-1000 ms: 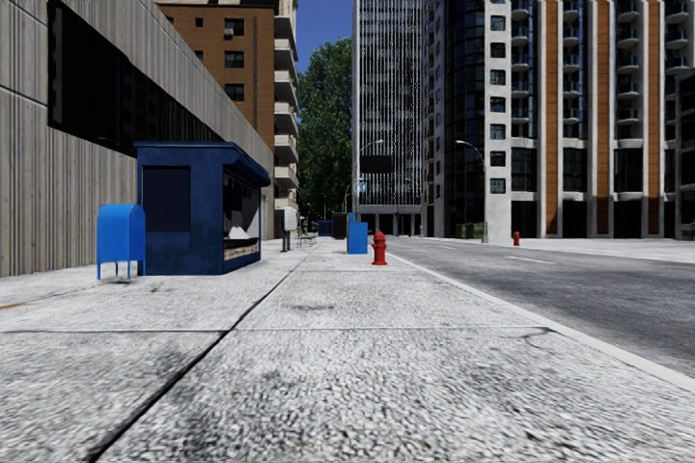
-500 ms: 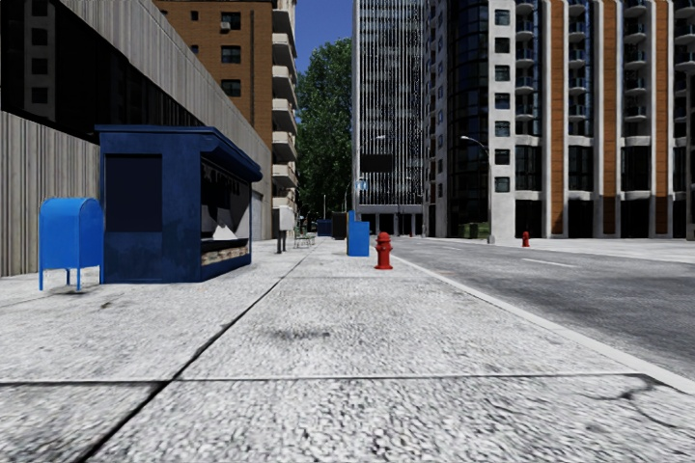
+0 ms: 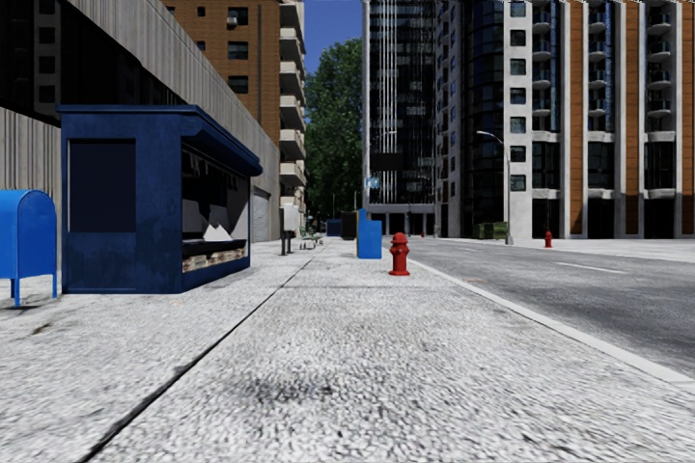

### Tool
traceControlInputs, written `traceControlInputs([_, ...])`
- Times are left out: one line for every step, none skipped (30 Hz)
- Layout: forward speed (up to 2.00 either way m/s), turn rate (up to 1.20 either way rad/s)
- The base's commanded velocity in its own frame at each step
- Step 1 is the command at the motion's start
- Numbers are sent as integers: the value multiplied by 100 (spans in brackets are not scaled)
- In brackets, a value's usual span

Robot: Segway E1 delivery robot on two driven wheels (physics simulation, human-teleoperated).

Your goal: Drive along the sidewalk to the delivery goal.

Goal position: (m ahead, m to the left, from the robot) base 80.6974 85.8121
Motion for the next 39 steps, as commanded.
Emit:
traceControlInputs([200, 27])
traceControlInputs([200, 27])
traceControlInputs([200, 27])
traceControlInputs([200, 27])
traceControlInputs([200, 27])
traceControlInputs([200, 20])
traceControlInputs([200, 0])
traceControlInputs([200, 0])
traceControlInputs([200, 0])
traceControlInputs([200, 0])
traceControlInputs([200, 0])
traceControlInputs([200, 0])
traceControlInputs([200, 0])
traceControlInputs([200, 0])
traceControlInputs([200, 0])
traceControlInputs([200, 0])
traceControlInputs([200, 0])
traceControlInputs([200, 0])
traceControlInputs([200, 0])
traceControlInputs([200, 0])
traceControlInputs([200, 0])
traceControlInputs([200, 0])
traceControlInputs([200, 0])
traceControlInputs([200, 0])
traceControlInputs([200, 0])
traceControlInputs([200, 0])
traceControlInputs([200, 0])
traceControlInputs([200, 0])
traceControlInputs([200, 0])
traceControlInputs([200, 0])
traceControlInputs([200, 0])
traceControlInputs([200, 0])
traceControlInputs([200, 0])
traceControlInputs([200, 0])
traceControlInputs([200, 0])
traceControlInputs([200, 0])
traceControlInputs([200, 0])
traceControlInputs([200, 0])
traceControlInputs([200, 0])
